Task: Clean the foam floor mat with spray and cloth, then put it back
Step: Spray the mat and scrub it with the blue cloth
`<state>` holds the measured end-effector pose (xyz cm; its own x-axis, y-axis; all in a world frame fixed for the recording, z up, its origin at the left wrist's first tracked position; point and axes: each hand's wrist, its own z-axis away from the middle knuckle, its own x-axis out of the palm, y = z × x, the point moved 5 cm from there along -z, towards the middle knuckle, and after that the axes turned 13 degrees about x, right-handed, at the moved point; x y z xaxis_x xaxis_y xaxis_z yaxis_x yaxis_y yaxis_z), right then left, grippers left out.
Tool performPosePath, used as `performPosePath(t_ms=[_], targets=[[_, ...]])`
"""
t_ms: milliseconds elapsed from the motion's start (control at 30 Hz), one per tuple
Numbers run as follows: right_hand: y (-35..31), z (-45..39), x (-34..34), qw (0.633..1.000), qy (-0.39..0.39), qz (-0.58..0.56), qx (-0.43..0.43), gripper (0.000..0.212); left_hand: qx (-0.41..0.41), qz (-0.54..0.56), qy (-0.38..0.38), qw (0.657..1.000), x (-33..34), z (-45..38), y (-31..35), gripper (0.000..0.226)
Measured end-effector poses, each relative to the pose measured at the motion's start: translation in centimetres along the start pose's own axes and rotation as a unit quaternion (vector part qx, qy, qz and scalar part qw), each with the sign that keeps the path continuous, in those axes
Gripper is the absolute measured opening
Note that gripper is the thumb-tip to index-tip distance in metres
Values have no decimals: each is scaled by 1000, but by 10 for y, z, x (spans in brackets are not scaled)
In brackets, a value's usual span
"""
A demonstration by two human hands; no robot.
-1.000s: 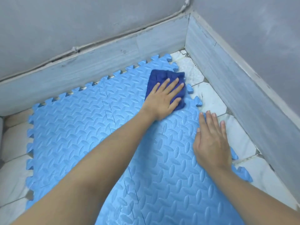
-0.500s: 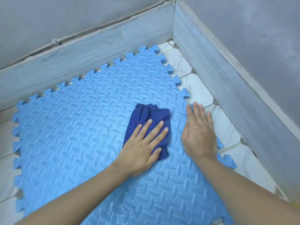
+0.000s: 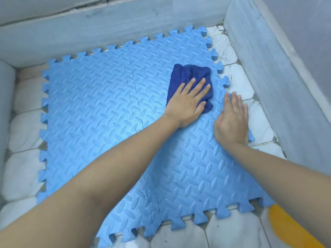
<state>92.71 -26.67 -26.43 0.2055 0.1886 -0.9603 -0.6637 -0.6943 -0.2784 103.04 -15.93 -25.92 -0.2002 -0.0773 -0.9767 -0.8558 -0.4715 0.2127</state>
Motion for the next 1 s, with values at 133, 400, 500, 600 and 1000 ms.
performPosePath(t_ms=[133,400,500,600,1000], targets=[[2,1,-5,1000,-1,-22,-2,68,21,19,-39,999,6,105,29,58],[7,0,2,997,-75,-1,-29,74,-323,10,29,946,-10,317,-82,65],[3,15,-2,997,-50,54,-23,70,-275,5,13,961,-1,341,-40,60],[-38,82,2,991,-89,37,-95,68,-168,-13,-15,986,16,329,28,58],[-82,180,17,949,-144,105,-261,66,-476,11,79,876,10,431,-33,60]])
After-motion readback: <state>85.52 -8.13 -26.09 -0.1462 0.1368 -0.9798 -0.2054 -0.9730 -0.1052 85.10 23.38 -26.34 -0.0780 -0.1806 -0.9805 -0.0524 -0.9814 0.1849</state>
